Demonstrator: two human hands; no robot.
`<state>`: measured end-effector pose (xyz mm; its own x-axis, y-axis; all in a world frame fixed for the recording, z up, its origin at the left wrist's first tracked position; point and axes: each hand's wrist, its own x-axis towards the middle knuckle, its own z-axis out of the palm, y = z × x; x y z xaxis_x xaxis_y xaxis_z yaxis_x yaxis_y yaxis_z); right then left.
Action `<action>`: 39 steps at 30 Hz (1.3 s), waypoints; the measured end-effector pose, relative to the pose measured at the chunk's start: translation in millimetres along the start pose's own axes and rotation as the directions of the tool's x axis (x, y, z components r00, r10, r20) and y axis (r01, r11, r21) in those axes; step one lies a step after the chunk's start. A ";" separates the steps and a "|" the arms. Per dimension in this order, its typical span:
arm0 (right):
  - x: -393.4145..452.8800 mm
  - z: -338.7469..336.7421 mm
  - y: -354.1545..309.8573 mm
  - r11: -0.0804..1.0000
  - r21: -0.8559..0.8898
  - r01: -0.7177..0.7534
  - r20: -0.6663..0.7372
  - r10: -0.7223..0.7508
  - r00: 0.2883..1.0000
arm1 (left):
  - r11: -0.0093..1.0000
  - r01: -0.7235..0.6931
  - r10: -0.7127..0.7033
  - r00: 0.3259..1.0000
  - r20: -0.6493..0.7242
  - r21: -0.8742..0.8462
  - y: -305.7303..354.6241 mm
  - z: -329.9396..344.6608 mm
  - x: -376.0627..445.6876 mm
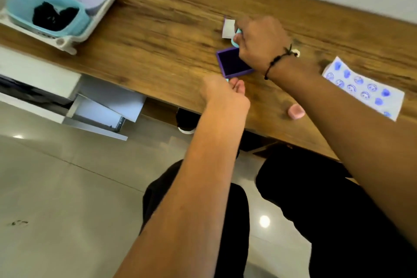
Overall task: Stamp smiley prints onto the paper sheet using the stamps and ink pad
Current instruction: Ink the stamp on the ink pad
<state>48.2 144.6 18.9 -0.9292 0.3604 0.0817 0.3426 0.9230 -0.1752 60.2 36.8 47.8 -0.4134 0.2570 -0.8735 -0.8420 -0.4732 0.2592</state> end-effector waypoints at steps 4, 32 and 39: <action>-6.8 17.8 0.6 0.995 -0.027 0.100 0.089 -0.097 0.991 | 0.999 0.048 -0.047 0.999 0.010 -0.014 8.3 6.7 1.7; 7.1 -5.7 0.4 0.968 -0.065 0.243 0.313 -0.211 0.926 | 0.999 0.052 -0.052 0.997 -0.056 0.013 1.7 10.6 -3.3; -7.0 -5.2 -2.0 0.993 -0.031 0.112 0.288 -0.098 0.953 | 0.999 0.046 -0.046 0.999 -0.011 -0.013 -0.9 11.3 -0.7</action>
<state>54.7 140.9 23.8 -0.9587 0.2138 -0.1875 0.2407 0.9612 -0.1348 57.4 46.5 52.9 -0.3704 0.2695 -0.8889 -0.8556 -0.4714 0.2136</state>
